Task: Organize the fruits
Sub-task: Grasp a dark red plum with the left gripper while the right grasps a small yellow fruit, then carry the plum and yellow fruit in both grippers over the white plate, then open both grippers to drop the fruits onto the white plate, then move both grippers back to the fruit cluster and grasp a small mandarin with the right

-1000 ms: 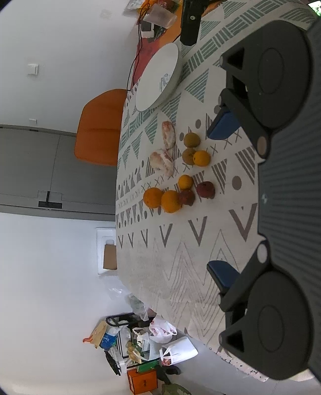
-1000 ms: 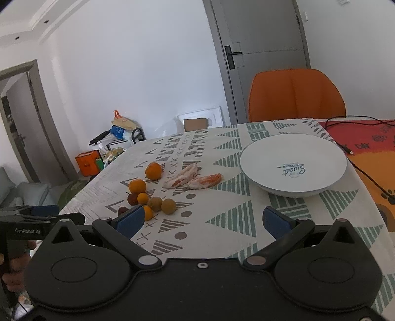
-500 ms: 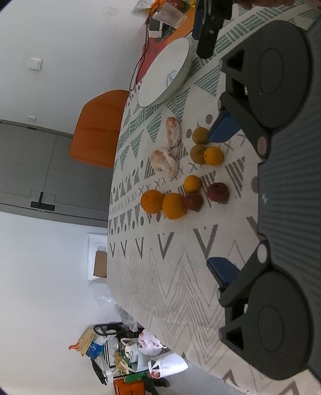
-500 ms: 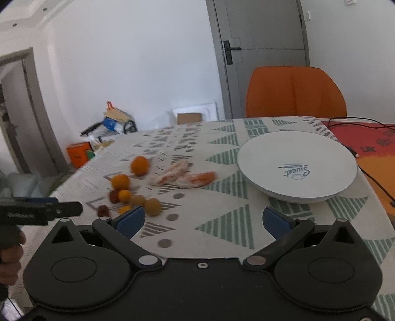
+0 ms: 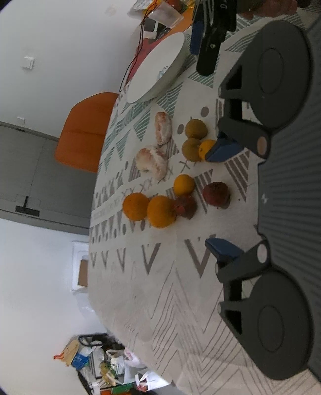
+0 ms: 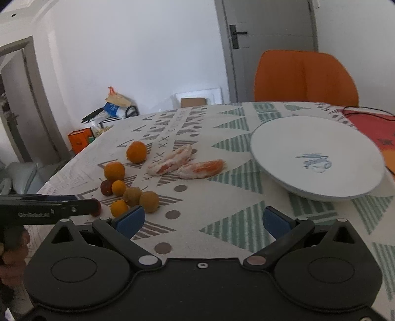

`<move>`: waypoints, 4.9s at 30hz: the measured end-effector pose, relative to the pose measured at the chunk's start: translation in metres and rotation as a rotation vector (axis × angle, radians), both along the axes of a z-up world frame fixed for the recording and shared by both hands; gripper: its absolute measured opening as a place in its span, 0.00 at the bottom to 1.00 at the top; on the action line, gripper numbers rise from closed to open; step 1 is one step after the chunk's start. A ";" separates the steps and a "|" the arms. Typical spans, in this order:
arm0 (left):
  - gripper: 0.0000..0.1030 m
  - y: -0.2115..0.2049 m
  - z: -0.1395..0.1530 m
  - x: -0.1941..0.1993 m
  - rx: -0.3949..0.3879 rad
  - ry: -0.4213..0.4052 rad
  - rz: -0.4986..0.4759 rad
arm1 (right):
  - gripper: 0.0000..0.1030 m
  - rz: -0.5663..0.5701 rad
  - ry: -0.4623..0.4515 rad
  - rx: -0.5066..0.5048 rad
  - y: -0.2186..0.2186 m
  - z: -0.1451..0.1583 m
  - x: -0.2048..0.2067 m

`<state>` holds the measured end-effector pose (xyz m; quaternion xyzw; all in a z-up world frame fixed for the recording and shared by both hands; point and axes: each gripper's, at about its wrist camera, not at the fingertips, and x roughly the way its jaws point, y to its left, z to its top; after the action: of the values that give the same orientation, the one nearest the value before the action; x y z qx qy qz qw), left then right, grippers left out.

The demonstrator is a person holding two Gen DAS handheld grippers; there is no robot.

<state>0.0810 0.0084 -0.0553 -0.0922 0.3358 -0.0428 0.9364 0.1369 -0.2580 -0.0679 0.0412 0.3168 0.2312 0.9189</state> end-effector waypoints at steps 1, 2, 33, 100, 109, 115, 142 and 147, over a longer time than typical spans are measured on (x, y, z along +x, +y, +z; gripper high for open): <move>0.55 0.000 -0.002 0.001 -0.006 0.001 -0.002 | 1.00 0.004 0.005 0.004 0.002 -0.001 0.002; 0.47 -0.001 -0.003 0.002 -0.008 -0.002 -0.004 | 1.00 0.009 0.009 0.007 0.004 -0.002 0.004; 0.20 0.045 0.001 -0.004 -0.055 -0.035 0.092 | 0.21 0.157 0.055 0.085 0.053 -0.011 0.031; 0.20 -0.190 0.044 0.127 0.055 -0.152 -0.356 | 0.29 -0.323 -0.212 0.226 -0.153 0.012 0.027; 0.24 -0.191 0.057 0.125 0.042 -0.167 -0.312 | 0.54 -0.373 -0.213 0.217 -0.158 0.016 0.023; 0.42 -0.168 0.066 0.118 0.046 -0.152 -0.238 | 0.78 -0.394 -0.246 0.202 -0.149 0.024 0.020; 0.92 -0.032 0.103 0.046 0.033 -0.204 0.042 | 1.00 -0.279 -0.265 0.156 -0.063 0.068 -0.004; 0.92 -0.004 0.105 0.030 0.014 -0.216 0.076 | 1.00 -0.208 -0.263 0.139 -0.037 0.071 -0.007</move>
<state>0.1106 0.0044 0.0494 -0.0932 0.2293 -0.0145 0.9688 0.1298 -0.2946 0.0035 0.1068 0.1713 0.1598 0.9663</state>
